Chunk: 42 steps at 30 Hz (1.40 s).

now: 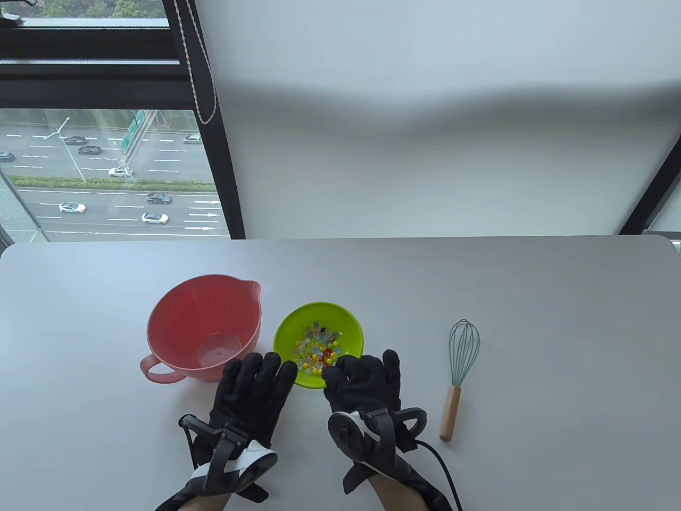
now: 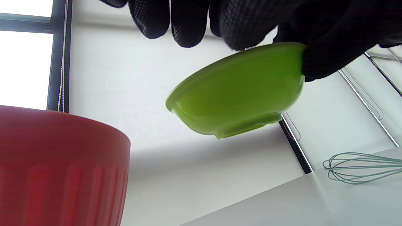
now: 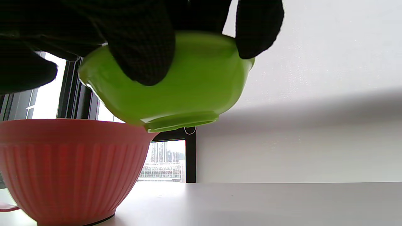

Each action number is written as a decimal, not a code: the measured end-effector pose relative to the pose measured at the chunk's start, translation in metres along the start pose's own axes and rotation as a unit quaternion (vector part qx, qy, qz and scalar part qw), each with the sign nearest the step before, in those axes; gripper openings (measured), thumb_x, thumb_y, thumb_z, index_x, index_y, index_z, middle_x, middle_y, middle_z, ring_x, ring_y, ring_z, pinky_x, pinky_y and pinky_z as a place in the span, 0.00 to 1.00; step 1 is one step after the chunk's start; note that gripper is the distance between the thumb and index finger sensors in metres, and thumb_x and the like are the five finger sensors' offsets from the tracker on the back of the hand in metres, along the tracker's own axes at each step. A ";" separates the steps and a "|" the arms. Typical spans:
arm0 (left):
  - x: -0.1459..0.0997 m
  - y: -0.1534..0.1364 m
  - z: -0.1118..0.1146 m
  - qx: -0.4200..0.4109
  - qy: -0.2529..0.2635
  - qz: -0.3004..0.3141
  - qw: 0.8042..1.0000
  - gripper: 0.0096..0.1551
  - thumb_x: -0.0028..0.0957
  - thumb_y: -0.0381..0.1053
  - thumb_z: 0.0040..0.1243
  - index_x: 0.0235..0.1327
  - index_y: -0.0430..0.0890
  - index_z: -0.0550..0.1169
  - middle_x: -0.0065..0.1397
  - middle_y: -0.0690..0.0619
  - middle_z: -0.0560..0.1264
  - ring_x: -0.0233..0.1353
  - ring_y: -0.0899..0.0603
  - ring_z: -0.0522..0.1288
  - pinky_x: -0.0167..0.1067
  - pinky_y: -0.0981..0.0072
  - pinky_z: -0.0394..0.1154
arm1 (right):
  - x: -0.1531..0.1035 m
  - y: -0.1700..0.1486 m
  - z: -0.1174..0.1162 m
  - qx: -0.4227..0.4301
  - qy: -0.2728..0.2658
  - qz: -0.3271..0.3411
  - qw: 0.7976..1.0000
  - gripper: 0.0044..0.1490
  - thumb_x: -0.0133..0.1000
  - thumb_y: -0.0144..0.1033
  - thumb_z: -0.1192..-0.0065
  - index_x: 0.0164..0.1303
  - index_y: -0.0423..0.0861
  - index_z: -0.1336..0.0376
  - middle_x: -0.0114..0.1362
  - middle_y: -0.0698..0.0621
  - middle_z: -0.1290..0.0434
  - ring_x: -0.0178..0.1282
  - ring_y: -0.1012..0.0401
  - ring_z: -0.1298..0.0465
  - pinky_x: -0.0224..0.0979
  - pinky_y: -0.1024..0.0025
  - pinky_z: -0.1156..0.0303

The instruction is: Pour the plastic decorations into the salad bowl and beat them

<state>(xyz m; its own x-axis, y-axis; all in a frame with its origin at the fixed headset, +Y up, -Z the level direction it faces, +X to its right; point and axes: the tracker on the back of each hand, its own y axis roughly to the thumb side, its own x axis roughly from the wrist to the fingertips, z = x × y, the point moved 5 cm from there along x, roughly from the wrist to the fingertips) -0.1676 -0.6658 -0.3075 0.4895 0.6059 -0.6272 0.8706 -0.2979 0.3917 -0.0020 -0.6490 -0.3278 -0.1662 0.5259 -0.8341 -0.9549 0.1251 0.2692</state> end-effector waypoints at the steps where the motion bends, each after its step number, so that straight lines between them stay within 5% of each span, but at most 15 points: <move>1: 0.000 0.001 -0.001 0.004 0.002 0.001 1.000 0.33 0.60 0.52 0.56 0.80 0.54 0.64 0.81 0.52 0.63 0.80 0.36 0.61 0.77 0.37 0.55 | 0.000 0.001 0.001 0.002 0.000 0.004 1.000 0.25 0.52 0.50 0.25 0.59 0.64 0.33 0.72 0.62 0.33 0.69 0.47 0.32 0.81 0.38 0.57; 7: 0.001 0.002 -0.005 0.009 0.008 0.007 1.000 0.26 0.59 0.52 0.57 0.72 0.54 0.74 0.74 0.53 0.72 0.79 0.37 0.63 0.77 0.37 0.56 | -0.001 0.005 0.008 0.013 -0.009 0.016 1.000 0.25 0.52 0.51 0.24 0.59 0.64 0.32 0.72 0.63 0.32 0.69 0.48 0.32 0.81 0.38 0.57; 19: -0.003 0.011 -0.015 0.026 0.058 0.045 0.997 0.22 0.53 0.52 0.62 0.61 0.56 0.80 0.65 0.55 0.78 0.76 0.40 0.68 0.77 0.37 0.55 | -0.003 0.007 0.006 0.042 -0.011 0.033 0.999 0.25 0.53 0.52 0.26 0.60 0.67 0.34 0.75 0.66 0.34 0.73 0.50 0.33 0.82 0.38 0.57; 23: -0.004 0.004 -0.026 0.042 0.080 0.033 0.995 0.21 0.52 0.52 0.63 0.60 0.55 0.81 0.65 0.56 0.78 0.75 0.40 0.69 0.77 0.37 0.56 | -0.006 0.002 0.010 0.023 -0.039 0.029 0.999 0.45 0.54 0.55 0.28 0.78 0.66 0.48 0.86 0.61 0.50 0.78 0.53 0.37 0.83 0.39 0.57; 26: -0.005 -0.013 -0.035 0.031 0.095 0.002 0.995 0.21 0.52 0.52 0.63 0.59 0.56 0.81 0.64 0.56 0.79 0.73 0.41 0.71 0.77 0.38 0.57 | -0.008 -0.003 0.013 -0.053 -0.086 0.033 0.994 0.47 0.55 0.59 0.31 0.80 0.66 0.52 0.87 0.60 0.51 0.78 0.54 0.36 0.84 0.41 0.56; 33: -0.009 -0.063 -0.034 -0.008 0.089 -0.091 0.992 0.21 0.51 0.52 0.65 0.58 0.57 0.83 0.63 0.57 0.81 0.68 0.41 0.76 0.73 0.40 0.65 | -0.008 -0.019 -0.001 -0.046 -0.066 0.009 0.997 0.47 0.57 0.61 0.36 0.82 0.64 0.55 0.87 0.59 0.51 0.78 0.54 0.37 0.84 0.42 0.57; 42: -0.022 -0.135 -0.013 -0.163 0.064 -0.250 0.952 0.21 0.51 0.52 0.67 0.57 0.54 0.85 0.61 0.55 0.82 0.64 0.41 0.80 0.67 0.43 0.71 | -0.009 -0.011 -0.015 -0.060 -0.044 0.023 0.997 0.45 0.58 0.60 0.37 0.82 0.65 0.54 0.86 0.60 0.48 0.78 0.55 0.37 0.84 0.43 0.56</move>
<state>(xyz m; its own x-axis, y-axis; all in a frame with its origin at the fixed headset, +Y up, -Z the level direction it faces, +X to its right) -0.2962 -0.6292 -0.3376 -0.0110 0.7033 -0.7109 0.9207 0.2845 0.2673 0.0064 -0.6681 -0.3306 -0.1941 0.6018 -0.7747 -0.9702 -0.0009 0.2424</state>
